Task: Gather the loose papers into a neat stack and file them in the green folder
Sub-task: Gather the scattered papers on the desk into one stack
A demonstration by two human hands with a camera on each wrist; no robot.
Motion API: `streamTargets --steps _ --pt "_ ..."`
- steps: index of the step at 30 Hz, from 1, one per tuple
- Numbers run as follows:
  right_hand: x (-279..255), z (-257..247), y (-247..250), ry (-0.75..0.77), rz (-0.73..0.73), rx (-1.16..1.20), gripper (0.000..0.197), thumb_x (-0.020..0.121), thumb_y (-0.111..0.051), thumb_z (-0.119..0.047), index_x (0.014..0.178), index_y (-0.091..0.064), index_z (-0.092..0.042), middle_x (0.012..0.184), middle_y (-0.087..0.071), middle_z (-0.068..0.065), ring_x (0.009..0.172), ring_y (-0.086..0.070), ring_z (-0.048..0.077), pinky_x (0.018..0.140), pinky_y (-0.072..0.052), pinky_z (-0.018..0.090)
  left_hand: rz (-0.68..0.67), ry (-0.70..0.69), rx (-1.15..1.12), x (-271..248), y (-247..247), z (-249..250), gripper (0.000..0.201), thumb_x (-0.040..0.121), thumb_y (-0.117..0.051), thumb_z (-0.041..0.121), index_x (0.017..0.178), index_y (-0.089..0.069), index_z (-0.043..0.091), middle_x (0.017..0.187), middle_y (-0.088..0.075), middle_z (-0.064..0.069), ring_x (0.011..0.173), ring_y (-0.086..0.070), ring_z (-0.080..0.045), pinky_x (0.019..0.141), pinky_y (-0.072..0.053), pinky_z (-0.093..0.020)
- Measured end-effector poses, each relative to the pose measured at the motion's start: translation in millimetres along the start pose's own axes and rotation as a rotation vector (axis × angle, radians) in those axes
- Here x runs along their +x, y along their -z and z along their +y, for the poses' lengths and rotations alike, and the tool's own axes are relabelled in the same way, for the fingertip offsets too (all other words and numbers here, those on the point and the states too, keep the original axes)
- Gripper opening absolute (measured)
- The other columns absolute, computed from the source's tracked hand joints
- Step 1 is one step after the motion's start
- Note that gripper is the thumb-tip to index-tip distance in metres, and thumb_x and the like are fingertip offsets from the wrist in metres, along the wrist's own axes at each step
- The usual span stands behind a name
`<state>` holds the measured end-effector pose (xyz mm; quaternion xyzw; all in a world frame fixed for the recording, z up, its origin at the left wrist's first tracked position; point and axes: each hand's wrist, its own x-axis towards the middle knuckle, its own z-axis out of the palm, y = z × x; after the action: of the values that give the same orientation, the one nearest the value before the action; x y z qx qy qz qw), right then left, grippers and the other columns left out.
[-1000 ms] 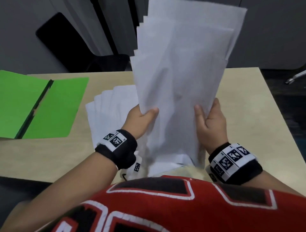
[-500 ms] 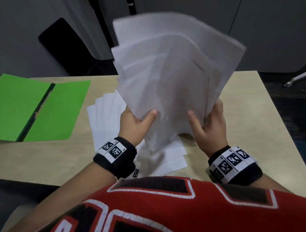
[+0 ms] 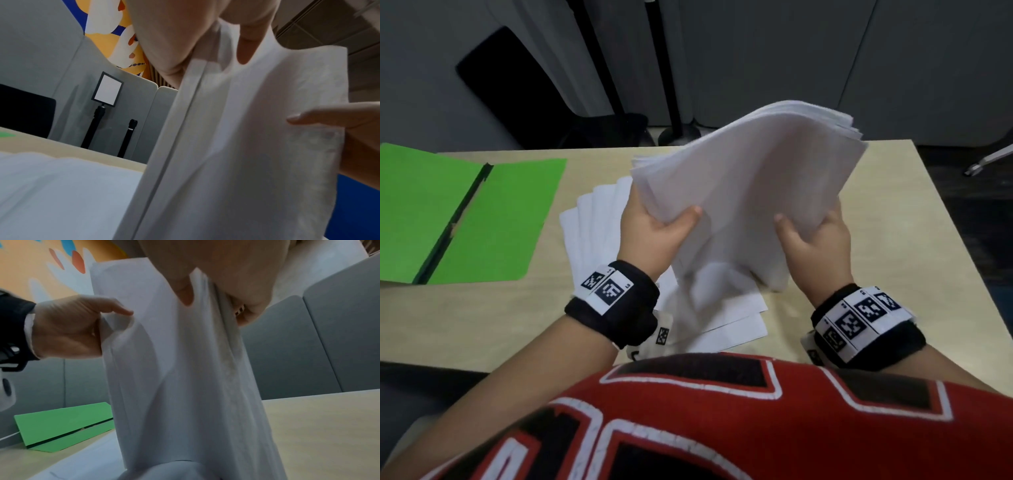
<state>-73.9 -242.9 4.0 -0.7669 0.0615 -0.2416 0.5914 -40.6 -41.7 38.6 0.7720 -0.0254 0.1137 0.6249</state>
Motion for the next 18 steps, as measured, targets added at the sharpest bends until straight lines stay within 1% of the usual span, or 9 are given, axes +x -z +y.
streamTargets --steps 3,5,7,9,10,12,14,16,18 --pt "-2.5 -5.5 -1.3 0.096 0.038 -0.051 0.031 0.092 -0.052 -0.002 0.115 -0.052 -0.024 0.091 -0.058 -0.017 0.079 -0.049 -0.026 0.07 -0.036 -0.002 0.007 0.03 -0.015 0.4 -3.4 4.2 0.013 0.075 -0.075 0.019 0.085 -0.07 0.027 0.079 -0.073 0.016 0.079 -0.069 -0.001 0.072 -0.053 -0.022" --pt "-3.9 -13.4 -0.5 0.2 0.104 -0.055 0.037 0.093 -0.05 -0.001 0.117 -0.045 -0.029 0.099 -0.054 -0.021 0.086 -0.047 -0.028 0.075 -0.036 -0.001 0.048 0.009 -0.055 1.8 -3.9 9.4 0.01 0.075 -0.074 0.017 0.079 -0.069 0.026 0.072 -0.072 0.019 0.074 -0.068 0.0 0.068 -0.052 -0.018" --pt "-3.2 -11.7 -2.4 0.19 0.072 -0.037 0.04 0.092 -0.055 -0.004 0.123 -0.044 -0.026 0.106 -0.051 -0.023 0.093 -0.049 -0.02 0.08 -0.037 0.001 0.011 0.025 -0.059 2.6 -4.5 7.1 0.017 0.072 -0.073 0.018 0.089 -0.07 0.017 0.084 -0.074 0.01 0.082 -0.07 -0.007 0.073 -0.055 -0.021" --pt "0.1 -5.4 -5.7 0.086 -0.036 -0.074 0.045 0.088 -0.061 -0.007 0.129 -0.044 -0.015 0.107 -0.049 -0.018 0.093 -0.05 -0.005 0.079 -0.034 -0.002 -0.091 0.068 -0.004 2.9 -7.7 1.0 0.034 0.073 -0.07 0.019 0.106 -0.065 0.012 0.099 -0.073 0.001 0.094 -0.07 -0.014 0.081 -0.056 -0.029" --pt "1.0 -3.0 -6.9 0.05 -0.089 -0.112 0.045 0.088 -0.061 -0.007 0.13 -0.045 -0.011 0.105 -0.049 -0.018 0.093 -0.048 -0.003 0.076 -0.032 -0.004 -0.129 0.086 0.033 2.8 -9.3 -2.0 0.033 0.075 -0.068 0.018 0.108 -0.064 0.013 0.101 -0.072 0.002 0.096 -0.069 -0.013 0.083 -0.055 -0.03" --pt "0.7 -2.9 -7.0 0.03 -0.09 -0.13 0.038 0.09 -0.054 -0.003 0.128 -0.049 -0.009 0.101 -0.052 -0.017 0.088 -0.046 -0.005 0.072 -0.03 -0.006 -0.124 0.092 0.051 3.7 -10.7 -3.5 0.019 0.082 -0.064 0.014 0.101 -0.067 0.014 0.094 -0.072 0.007 0.09 -0.069 -0.006 0.08 -0.054 -0.026" --pt "-0.9 -9.9 -4.9 0.091 0.031 -0.117 0.033 0.092 -0.05 0.001 0.124 -0.052 -0.006 0.1 -0.054 -0.01 0.085 -0.046 -0.006 0.073 -0.031 -0.005 -0.065 0.057 -0.007 4.1 -9.6 1.9 0.013 0.084 -0.064 0.011 0.096 -0.068 0.016 0.088 -0.071 0.01 0.082 -0.068 -0.002 0.076 -0.053 -0.021" --pt "-2.4 -14.0 -2.5 0.144 0.129 -0.045 0.033 0.09 -0.055 -0.002 0.121 -0.051 -0.016 0.103 -0.056 -0.006 0.089 -0.052 0.001 0.08 -0.039 0.004 -0.031 -0.002 -0.064 4.3 -6.3 6.2 0.022 0.079 -0.067 0.014 0.101 -0.066 0.012 0.09 -0.07 0.006 0.084 -0.067 -0.007 0.075 -0.053 -0.021" --pt "-2.4 -13.6 -2.2 0.084 0.097 0.052 0.041 0.085 -0.063 -0.009 0.114 -0.045 -0.031 0.108 -0.058 -0.005 0.096 -0.058 0.008 0.084 -0.045 0.014 -0.067 -0.01 -0.075 5.0 -5.1 3.5 0.04 0.072 -0.071 0.021 0.109 -0.063 0.009 0.097 -0.07 0.0 0.092 -0.067 -0.013 0.079 -0.054 -0.024"
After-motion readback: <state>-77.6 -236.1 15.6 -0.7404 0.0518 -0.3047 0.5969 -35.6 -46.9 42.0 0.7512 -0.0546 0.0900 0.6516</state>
